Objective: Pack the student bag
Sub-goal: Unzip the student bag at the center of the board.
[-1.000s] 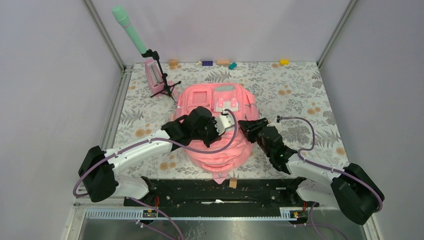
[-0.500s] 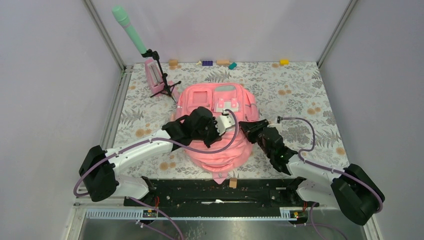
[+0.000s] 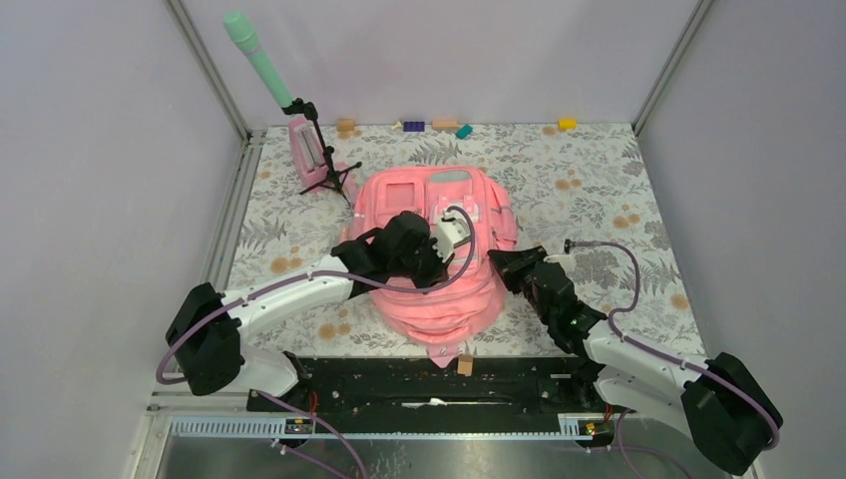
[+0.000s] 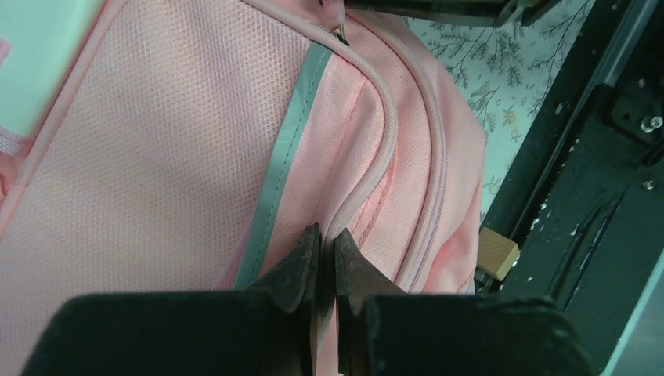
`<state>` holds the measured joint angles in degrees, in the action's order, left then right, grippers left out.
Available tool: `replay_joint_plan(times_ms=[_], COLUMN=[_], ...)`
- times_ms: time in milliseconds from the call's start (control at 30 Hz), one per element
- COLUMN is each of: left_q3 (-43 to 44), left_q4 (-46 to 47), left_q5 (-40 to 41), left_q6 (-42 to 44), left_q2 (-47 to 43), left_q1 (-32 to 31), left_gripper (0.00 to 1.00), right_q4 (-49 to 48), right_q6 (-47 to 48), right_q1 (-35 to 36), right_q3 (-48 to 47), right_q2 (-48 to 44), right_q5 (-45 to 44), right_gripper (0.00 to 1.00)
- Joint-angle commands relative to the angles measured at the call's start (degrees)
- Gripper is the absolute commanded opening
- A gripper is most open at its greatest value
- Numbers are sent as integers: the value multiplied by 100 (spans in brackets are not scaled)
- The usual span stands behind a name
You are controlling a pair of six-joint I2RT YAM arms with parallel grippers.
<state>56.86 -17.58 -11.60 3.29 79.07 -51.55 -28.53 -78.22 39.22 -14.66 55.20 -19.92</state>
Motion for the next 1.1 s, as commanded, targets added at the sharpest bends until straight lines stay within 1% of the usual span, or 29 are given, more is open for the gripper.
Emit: replay_joint_plan(times_ms=[0,200,433,600,667,733,767,833,900,933,1067], left_q3=[144,270,469,504,486,454,428,436,455,453,448], left_q4=[1185,1541,1866,1785,1655,1441,1338,1000,645,513,116], left_q5=[134,14,-43,132,129,126,128,147,144,144,145], left_q6=[-757,-1033,-1258,-1156,-1048,-882,-796,-639,-531,-459,-373], left_q2=[156,425,802,841,761,631,554,437,323,256,14], left_q1=[5,10,6,11,14,13,13,26,34,46,167], left_gripper=[0,0,0,0,0,0,0,0,0,0,0], right_q4=[51,397,548,605,723,847,863,1204,1367,1562,1854], right_q6=[168,265,279,272,440,819,1113,1722,2554,2809,3812], right_q1=[75,112,169,172,180,181,175,171,167,173,165], right_q3=[193,249,275,384,326,284,264,113,-41,-124,-256], right_q2=[-345,-830,-996,-1160,-1244,-1415,-1502,-1737,-1974,-2053,-2334], right_q5=[82,115,169,111,59,-169,-276,-399,-234,-159,209], right_gripper=[0,0,0,0,0,0,1,4,11,14,20])
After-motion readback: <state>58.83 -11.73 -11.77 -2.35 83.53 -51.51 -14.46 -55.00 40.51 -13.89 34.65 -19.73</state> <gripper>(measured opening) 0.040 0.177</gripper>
